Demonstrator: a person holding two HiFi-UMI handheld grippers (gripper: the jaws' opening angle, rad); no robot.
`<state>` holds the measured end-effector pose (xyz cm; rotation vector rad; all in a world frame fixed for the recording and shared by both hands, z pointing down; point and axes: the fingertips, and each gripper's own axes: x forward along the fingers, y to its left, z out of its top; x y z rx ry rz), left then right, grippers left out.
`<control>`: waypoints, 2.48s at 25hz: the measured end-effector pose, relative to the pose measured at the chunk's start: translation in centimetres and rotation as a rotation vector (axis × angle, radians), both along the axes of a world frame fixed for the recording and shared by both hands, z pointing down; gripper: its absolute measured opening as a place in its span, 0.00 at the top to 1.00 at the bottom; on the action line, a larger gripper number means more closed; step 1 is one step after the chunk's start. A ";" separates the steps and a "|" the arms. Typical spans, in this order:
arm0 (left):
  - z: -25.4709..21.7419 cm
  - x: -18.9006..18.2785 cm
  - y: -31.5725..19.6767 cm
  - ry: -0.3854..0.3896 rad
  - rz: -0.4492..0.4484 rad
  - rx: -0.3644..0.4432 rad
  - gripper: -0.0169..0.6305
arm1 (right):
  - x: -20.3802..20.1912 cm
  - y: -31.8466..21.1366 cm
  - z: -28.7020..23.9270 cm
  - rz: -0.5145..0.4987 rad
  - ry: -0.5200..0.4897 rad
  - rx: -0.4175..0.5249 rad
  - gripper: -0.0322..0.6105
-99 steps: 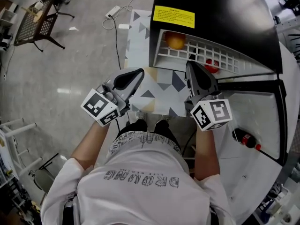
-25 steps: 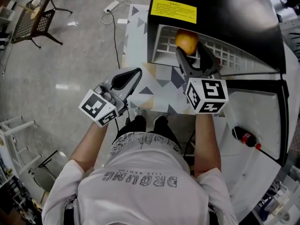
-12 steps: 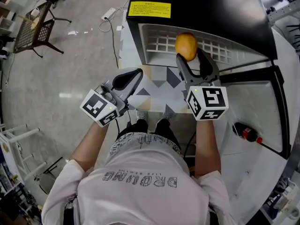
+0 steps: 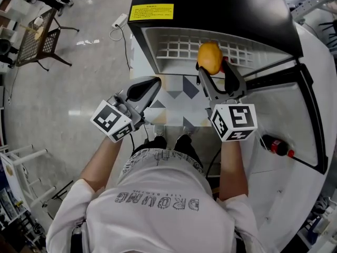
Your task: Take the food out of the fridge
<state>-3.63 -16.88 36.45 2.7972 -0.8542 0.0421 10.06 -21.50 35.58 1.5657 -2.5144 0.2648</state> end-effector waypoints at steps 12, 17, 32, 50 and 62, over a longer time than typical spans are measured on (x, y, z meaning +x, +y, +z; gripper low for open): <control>-0.5 2.1 0.2 -0.002 0.021 0.009 0.96 | 2.6 2.9 -0.1 0.003 -0.046 0.009 0.53; -0.6 2.6 0.2 -0.004 0.023 0.012 0.96 | 3.4 3.7 0.0 -0.001 -0.061 0.010 0.53; -1.0 4.4 0.0 -0.006 0.032 0.023 0.96 | 4.7 5.2 0.5 -0.013 -0.100 -0.012 0.53; -0.9 5.0 0.1 0.006 0.000 0.019 0.96 | 5.0 5.3 0.7 -0.049 -0.101 -0.026 0.53; -0.8 5.1 0.3 0.007 -0.009 0.016 0.96 | 4.9 5.3 1.0 -0.062 -0.102 -0.039 0.53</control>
